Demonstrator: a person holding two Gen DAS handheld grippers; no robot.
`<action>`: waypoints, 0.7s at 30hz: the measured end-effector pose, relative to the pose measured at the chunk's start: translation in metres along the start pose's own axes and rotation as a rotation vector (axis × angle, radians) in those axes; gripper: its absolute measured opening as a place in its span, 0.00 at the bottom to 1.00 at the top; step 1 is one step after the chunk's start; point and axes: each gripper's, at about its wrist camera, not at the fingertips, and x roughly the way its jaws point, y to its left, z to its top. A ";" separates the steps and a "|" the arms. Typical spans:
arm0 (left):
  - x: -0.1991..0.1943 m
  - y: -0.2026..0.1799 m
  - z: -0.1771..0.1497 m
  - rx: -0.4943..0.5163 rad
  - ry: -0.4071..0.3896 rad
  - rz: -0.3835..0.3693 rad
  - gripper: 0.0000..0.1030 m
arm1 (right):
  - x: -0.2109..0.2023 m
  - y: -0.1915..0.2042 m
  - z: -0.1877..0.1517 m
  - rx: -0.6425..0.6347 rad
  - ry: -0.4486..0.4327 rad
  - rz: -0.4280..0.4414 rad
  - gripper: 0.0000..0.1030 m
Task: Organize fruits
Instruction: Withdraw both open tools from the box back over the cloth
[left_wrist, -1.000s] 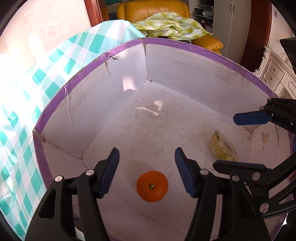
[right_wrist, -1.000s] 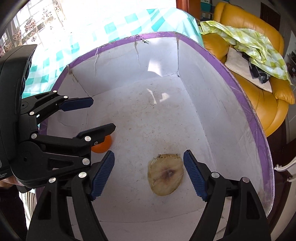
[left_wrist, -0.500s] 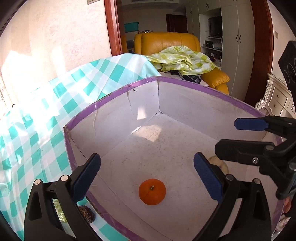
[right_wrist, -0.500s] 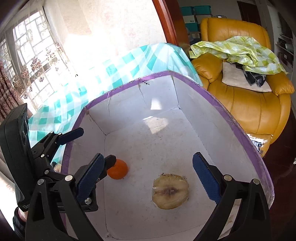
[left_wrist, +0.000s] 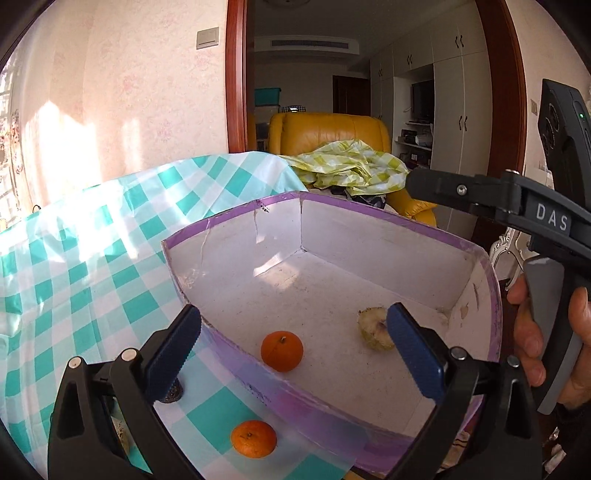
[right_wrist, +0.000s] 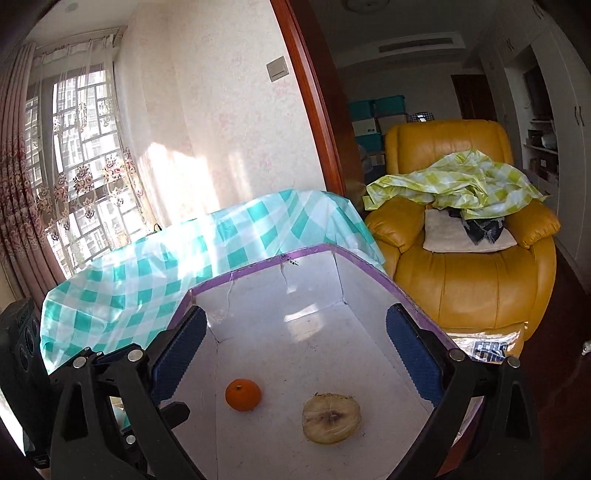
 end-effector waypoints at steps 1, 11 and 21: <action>-0.006 0.002 -0.005 -0.004 -0.010 0.011 0.98 | -0.006 0.004 0.001 -0.012 -0.032 -0.020 0.93; -0.056 0.044 -0.047 -0.118 -0.071 0.119 0.98 | -0.041 0.048 -0.018 -0.106 -0.162 -0.041 0.95; -0.095 0.115 -0.069 -0.297 -0.123 0.254 0.98 | -0.067 0.104 -0.038 -0.252 -0.237 -0.022 0.95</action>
